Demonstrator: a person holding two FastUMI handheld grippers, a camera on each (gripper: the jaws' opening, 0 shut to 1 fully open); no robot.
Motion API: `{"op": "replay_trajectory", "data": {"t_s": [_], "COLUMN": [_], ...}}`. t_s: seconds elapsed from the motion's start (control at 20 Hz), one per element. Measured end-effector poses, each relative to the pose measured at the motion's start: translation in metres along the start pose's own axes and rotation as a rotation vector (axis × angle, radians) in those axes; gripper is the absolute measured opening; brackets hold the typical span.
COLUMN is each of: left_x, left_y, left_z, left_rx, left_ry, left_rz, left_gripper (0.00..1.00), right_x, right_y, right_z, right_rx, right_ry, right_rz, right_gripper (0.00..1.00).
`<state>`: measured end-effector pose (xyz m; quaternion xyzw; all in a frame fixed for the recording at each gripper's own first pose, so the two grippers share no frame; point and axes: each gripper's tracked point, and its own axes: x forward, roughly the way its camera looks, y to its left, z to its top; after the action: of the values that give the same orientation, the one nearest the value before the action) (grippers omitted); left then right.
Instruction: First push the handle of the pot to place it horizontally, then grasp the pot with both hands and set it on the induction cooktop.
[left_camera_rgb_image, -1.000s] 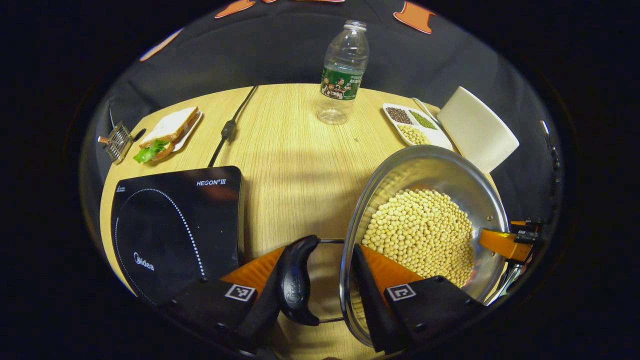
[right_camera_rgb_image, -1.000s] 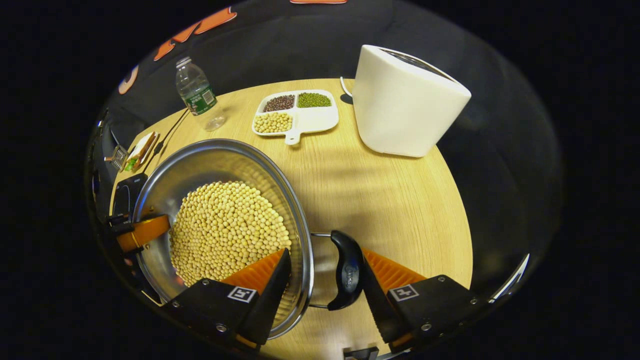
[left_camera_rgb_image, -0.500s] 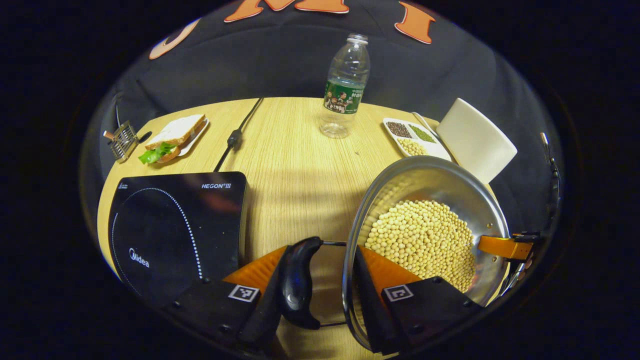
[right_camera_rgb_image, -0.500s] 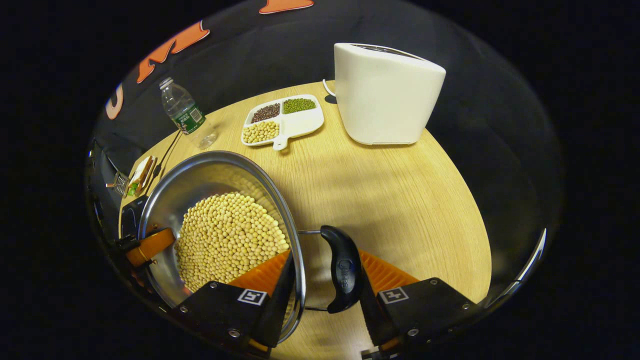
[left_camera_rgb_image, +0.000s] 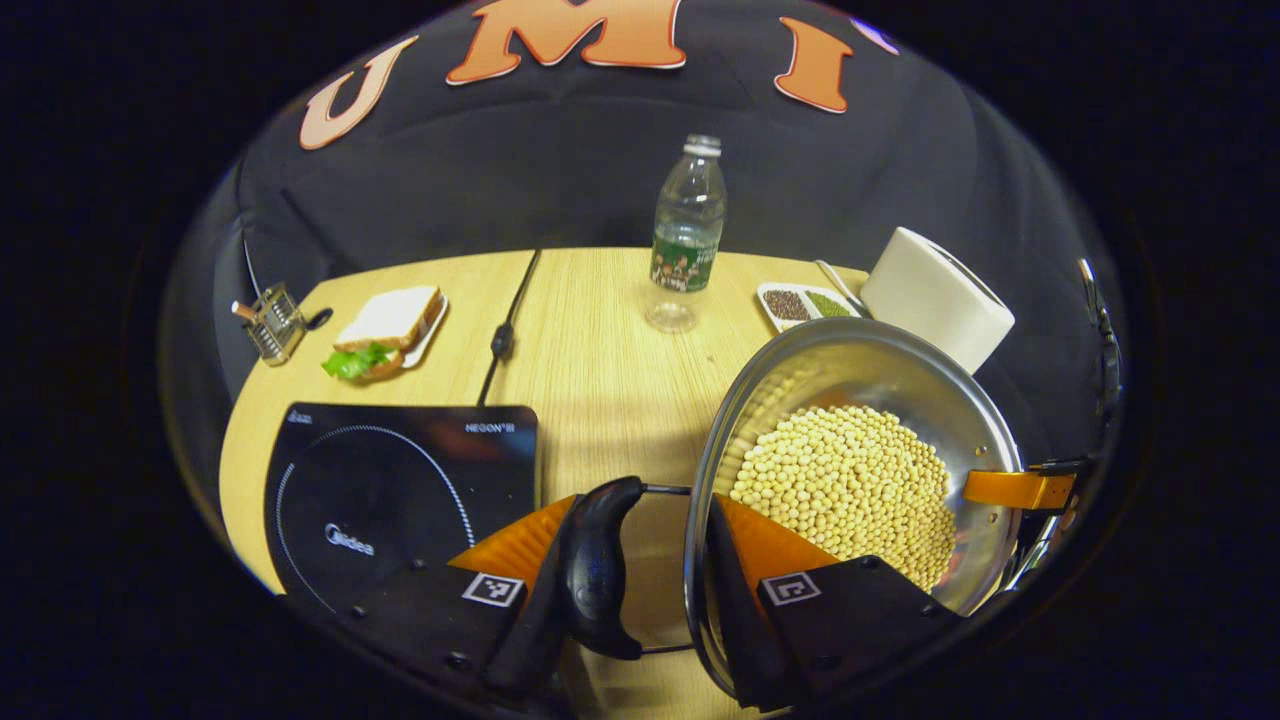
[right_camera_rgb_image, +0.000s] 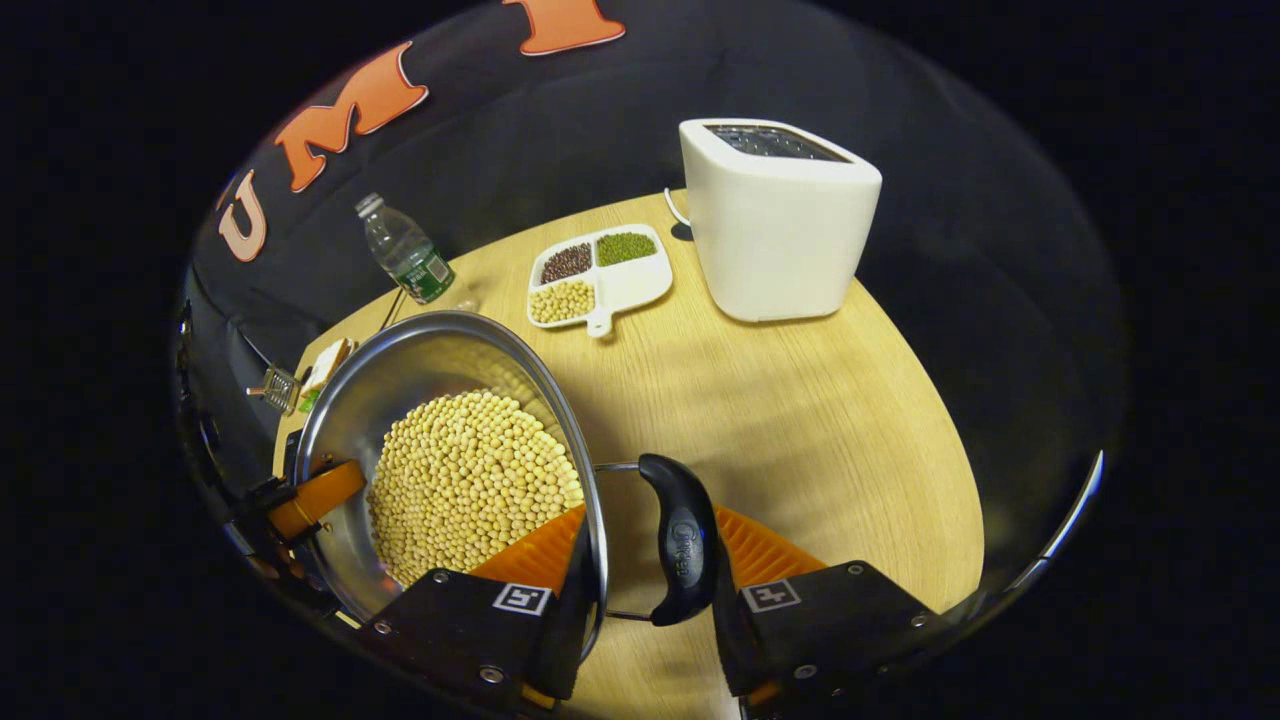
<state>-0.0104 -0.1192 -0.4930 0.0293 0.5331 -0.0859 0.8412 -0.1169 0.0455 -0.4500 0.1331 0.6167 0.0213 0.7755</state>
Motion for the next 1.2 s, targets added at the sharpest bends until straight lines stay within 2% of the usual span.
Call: {"op": "replay_trajectory", "data": {"t_s": [0.1, 0.3, 0.45, 0.5, 0.55, 0.6, 0.7, 0.9, 1.2], "left_x": [-0.015, -0.040, -0.063, -0.070, -0.080, -0.088, -0.104, -0.118, -0.113], "left_y": [0.009, 0.041, 0.071, 0.084, 0.095, 0.109, 0.122, 0.129, 0.108], "left_z": [0.005, 0.009, 0.020, 0.024, 0.030, 0.036, 0.043, 0.038, 0.024], "left_rx": [-0.008, -0.064, -0.085, -0.092, -0.100, -0.104, -0.121, -0.163, -0.170], "left_ry": [-0.011, -0.002, -0.008, -0.010, -0.014, -0.014, -0.019, -0.027, -0.018], "left_rz": [0.011, 0.042, 0.069, 0.079, 0.090, 0.099, 0.117, 0.153, 0.192], "left_gripper": [0.70, 0.72, 0.72, 0.70, 0.72, 0.72, 0.72, 0.72, 0.72], "right_x": [-0.008, -0.023, -0.034, -0.037, -0.039, -0.042, -0.046, -0.053, -0.046], "right_y": [0.011, 0.047, 0.084, 0.097, 0.111, 0.125, 0.155, 0.213, 0.284], "right_z": [0.003, 0.009, 0.016, 0.019, 0.023, 0.025, 0.033, 0.045, 0.039], "right_rx": [-0.018, -0.070, -0.112, -0.126, -0.141, -0.157, -0.188, -0.241, -0.269], "right_ry": [-0.012, -0.019, -0.022, -0.024, -0.026, -0.027, -0.035, -0.045, -0.020], "right_rz": [0.009, 0.040, 0.071, 0.087, 0.100, 0.111, 0.133, 0.166, 0.201], "right_gripper": [0.55, 0.54, 0.55, 0.51, 0.51, 0.55, 0.54, 0.55, 0.54]}}
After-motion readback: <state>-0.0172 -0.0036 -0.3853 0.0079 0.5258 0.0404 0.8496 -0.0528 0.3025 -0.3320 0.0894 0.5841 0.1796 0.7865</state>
